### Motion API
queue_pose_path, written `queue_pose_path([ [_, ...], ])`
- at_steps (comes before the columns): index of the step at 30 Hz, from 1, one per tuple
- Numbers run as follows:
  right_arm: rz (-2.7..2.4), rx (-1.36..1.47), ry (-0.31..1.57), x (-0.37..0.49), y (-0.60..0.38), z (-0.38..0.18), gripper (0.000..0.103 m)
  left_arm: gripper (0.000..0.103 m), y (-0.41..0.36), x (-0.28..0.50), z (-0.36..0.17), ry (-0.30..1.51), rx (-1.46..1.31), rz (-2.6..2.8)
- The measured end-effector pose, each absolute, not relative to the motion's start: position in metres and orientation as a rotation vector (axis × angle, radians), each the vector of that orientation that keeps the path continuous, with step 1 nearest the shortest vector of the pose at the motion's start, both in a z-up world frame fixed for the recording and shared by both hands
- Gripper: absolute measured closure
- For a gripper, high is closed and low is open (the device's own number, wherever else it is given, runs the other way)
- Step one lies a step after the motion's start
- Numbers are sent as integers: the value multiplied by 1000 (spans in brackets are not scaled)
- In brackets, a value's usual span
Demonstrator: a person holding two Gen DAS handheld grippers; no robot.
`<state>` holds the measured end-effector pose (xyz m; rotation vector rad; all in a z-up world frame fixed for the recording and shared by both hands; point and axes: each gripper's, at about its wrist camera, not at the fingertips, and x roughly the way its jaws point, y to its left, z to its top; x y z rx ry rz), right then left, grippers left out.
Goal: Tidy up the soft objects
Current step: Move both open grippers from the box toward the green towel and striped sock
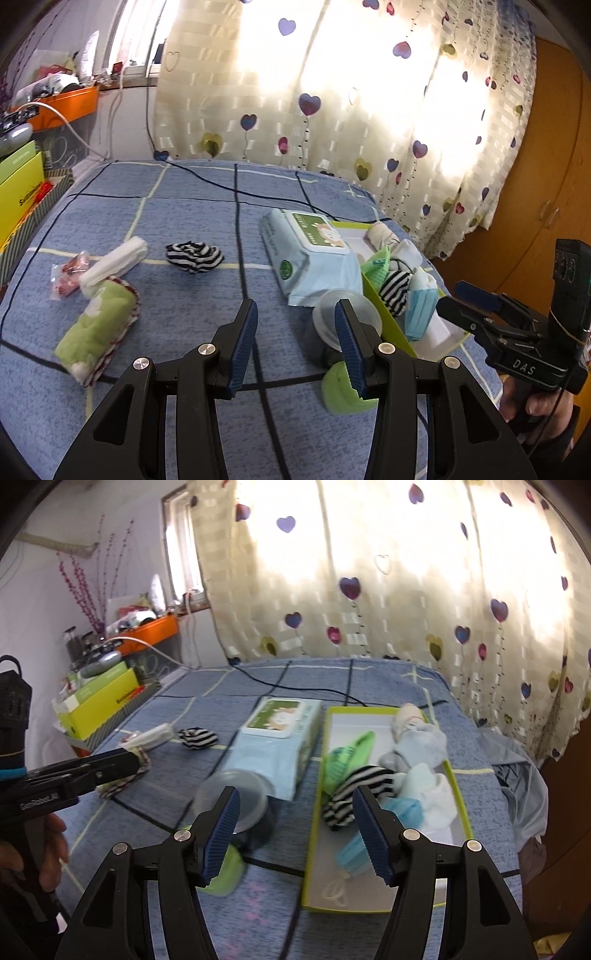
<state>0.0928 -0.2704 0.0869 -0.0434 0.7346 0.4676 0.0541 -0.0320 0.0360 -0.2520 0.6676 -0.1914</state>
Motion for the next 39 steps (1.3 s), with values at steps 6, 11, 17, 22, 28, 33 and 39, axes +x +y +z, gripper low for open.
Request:
queue_pose_path([
  [6, 526, -45, 744, 87, -247, 85, 39, 58, -24, 45, 35, 665, -252, -170],
  [11, 570, -55, 749, 84, -231, 84, 39, 58, -15, 42, 32, 672, -263, -135],
  [17, 603, -64, 759, 83, -218, 82, 39, 58, -8, 42, 29, 678, -252, -113],
  [22, 619, -73, 761, 85, -207, 82, 39, 58, -2, 42, 28, 677, -256, -111],
  [28, 638, -94, 770, 86, -196, 80, 39, 58, 16, 40, 22, 685, -273, -93],
  [33, 656, -103, 777, 85, -184, 78, 39, 58, 37, 38, 15, 694, -291, -59],
  [39, 685, -123, 783, 86, -167, 77, 39, 58, 66, 39, 10, 703, -294, -11],
])
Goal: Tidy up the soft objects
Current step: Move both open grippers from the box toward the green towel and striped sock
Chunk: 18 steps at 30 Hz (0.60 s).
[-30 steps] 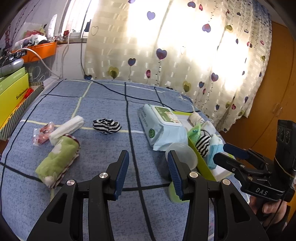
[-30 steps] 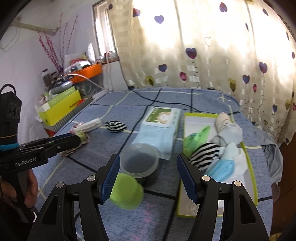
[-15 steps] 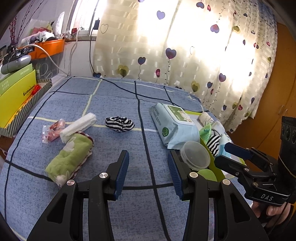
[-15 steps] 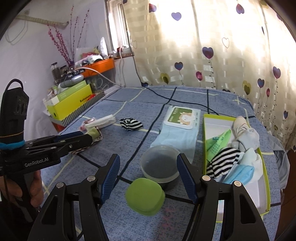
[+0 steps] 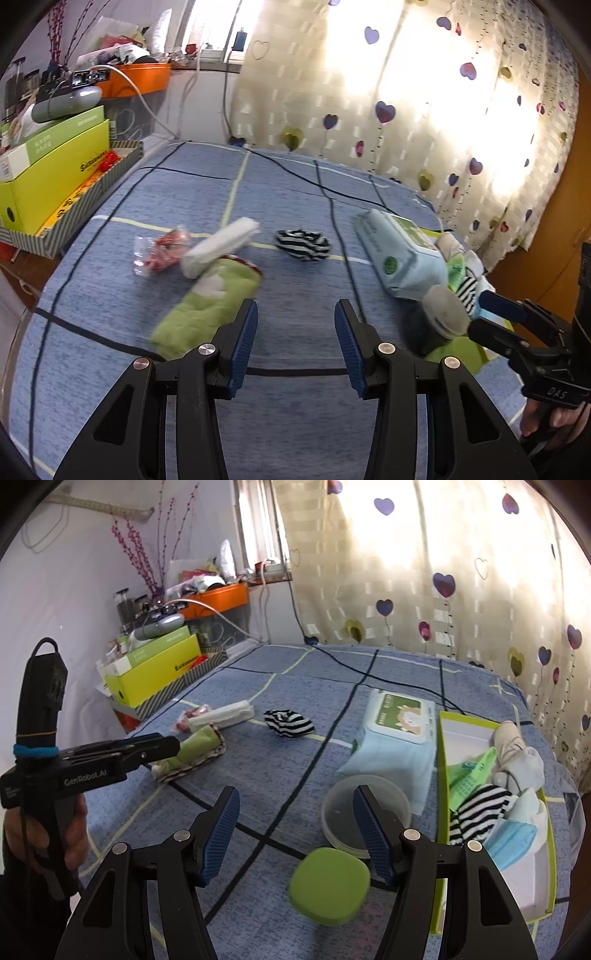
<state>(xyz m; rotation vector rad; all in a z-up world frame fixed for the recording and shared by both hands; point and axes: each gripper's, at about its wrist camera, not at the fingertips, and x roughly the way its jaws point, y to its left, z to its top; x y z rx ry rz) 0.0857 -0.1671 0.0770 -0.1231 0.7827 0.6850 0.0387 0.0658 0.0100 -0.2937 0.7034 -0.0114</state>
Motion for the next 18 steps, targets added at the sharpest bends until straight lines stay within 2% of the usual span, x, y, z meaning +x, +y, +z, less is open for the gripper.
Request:
queue_pose_path([
  [18, 734, -194, 827, 102, -111, 68, 39, 58, 117, 66, -29, 797, -273, 61],
])
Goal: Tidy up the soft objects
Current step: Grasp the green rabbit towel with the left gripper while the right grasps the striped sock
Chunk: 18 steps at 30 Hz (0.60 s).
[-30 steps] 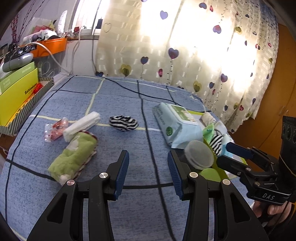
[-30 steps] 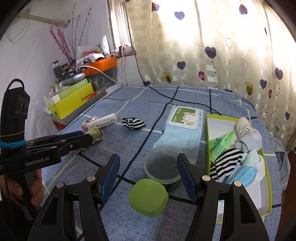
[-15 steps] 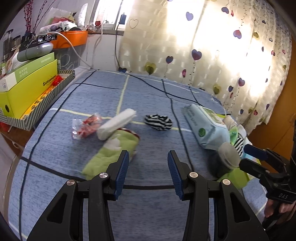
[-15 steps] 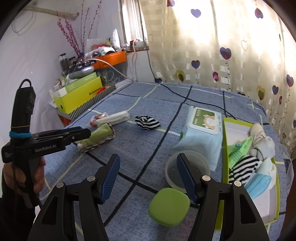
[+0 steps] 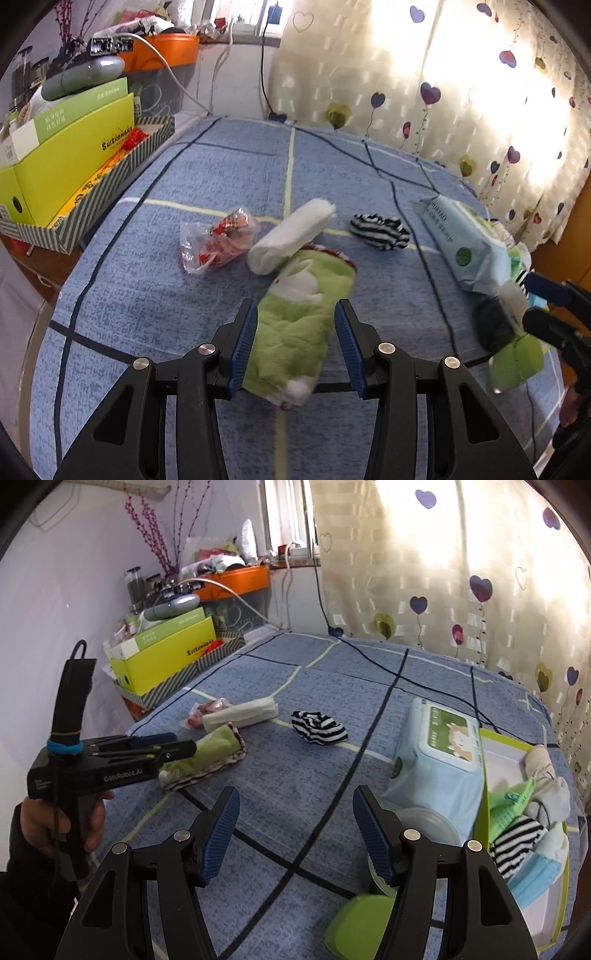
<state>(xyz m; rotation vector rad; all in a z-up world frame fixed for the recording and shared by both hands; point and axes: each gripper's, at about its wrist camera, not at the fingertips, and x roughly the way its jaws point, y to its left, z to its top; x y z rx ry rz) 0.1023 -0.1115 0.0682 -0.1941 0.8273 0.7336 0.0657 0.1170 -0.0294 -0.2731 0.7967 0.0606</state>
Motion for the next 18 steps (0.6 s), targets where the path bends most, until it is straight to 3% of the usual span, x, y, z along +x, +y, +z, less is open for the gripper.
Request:
queue_pose_path([
  [5, 723, -216, 852, 115, -93, 64, 39, 58, 122, 72, -41, 820, -295, 38],
  [12, 687, -247, 903, 146, -59, 53, 39, 46, 130, 79, -55, 846, -340, 6],
  [18, 665, -212, 951, 171, -35, 44, 39, 47, 125, 77, -57, 829, -318, -7],
])
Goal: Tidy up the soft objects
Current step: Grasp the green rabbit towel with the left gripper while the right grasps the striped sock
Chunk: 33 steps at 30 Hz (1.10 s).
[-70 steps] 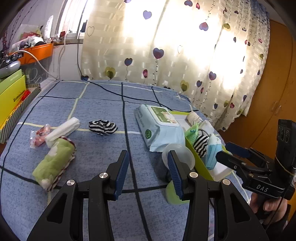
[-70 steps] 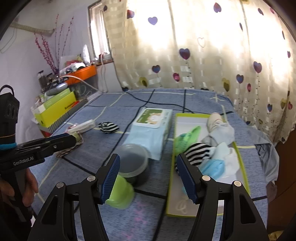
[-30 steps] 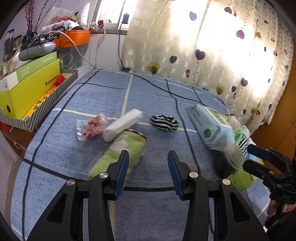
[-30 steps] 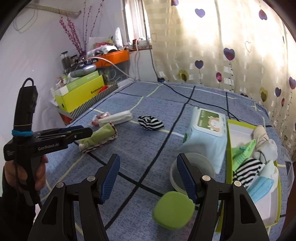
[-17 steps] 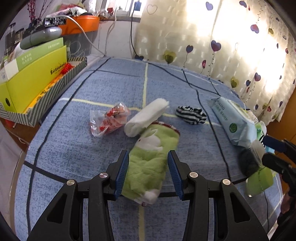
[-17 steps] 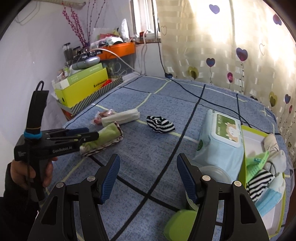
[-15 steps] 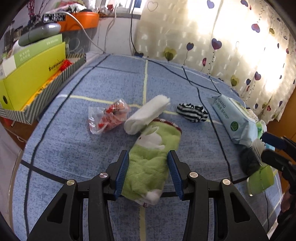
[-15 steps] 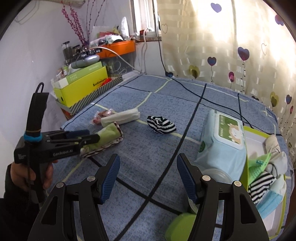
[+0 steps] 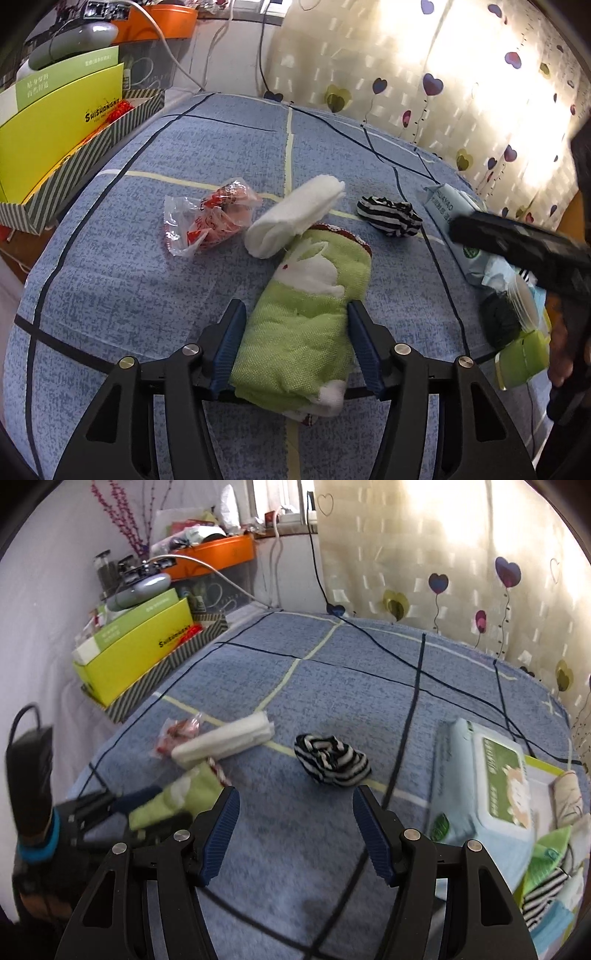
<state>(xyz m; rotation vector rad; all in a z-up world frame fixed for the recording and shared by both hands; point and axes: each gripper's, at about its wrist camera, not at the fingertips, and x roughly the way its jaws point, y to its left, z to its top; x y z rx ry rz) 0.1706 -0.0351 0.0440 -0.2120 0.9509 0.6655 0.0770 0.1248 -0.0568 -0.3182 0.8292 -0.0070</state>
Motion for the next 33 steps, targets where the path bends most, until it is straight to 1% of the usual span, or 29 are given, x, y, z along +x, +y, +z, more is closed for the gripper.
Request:
queue_pose_path([
  [6, 601, -226, 986, 194, -14, 32, 39, 59, 128, 73, -56, 820, -331, -27],
  [8, 573, -241, 1005, 204, -9, 25, 39, 61, 131, 72, -55, 815, -345, -31],
  [14, 480, -237, 1110, 233, -3, -3, 40, 62, 135, 69, -56, 810, -375, -44],
  [15, 480, -233, 1126, 235, -2, -8, 43, 62, 135, 68, -56, 810, -378, -45],
  [17, 484, -233, 1142, 238, 0, -13, 75, 62, 136, 68, -56, 809, -386, -47],
  [20, 488, -216, 1136, 237, -2, -14, 85, 62, 135, 67, -56, 808, -388, -48],
  [25, 527, -197, 1089, 223, -7, 2, 85, 63, 133, 67, -54, 809, -373, -43],
  [33, 627, -204, 1035, 178, -19, 26, 85, 68, 125, 63, -46, 807, -357, -31],
])
